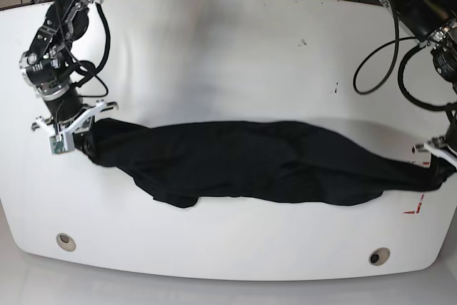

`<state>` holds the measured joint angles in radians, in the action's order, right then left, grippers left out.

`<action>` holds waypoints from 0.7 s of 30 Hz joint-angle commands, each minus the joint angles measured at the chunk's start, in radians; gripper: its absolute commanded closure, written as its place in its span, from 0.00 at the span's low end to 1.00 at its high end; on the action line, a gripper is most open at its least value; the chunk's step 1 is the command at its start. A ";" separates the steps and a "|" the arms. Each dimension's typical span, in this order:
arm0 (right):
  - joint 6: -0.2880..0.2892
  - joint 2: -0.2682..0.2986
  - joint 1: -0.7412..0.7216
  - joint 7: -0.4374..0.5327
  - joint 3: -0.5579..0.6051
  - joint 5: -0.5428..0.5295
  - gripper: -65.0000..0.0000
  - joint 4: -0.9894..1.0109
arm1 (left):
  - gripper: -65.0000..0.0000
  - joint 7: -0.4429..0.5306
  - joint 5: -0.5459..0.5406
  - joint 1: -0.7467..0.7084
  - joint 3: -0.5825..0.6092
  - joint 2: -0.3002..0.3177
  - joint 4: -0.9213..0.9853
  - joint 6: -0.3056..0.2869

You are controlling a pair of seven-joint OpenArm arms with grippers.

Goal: Fold the T-shirt properly
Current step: 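Lay the stretched shirt flat, pulling both grippers away from the table edge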

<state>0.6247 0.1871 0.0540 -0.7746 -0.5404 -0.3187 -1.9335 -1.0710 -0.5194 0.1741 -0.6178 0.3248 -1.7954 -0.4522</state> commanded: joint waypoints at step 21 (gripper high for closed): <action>-0.006 -0.016 0.330 0.031 -0.008 -0.012 1.00 -0.033 | 1.00 0.024 -0.032 -0.434 -0.179 0.067 -0.020 -0.125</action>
<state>0.6216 0.1581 0.3710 -0.7673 -0.5434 -0.3195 -1.9438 -1.0691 -0.5755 -0.2504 -0.7815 0.3717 -1.7985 -0.5678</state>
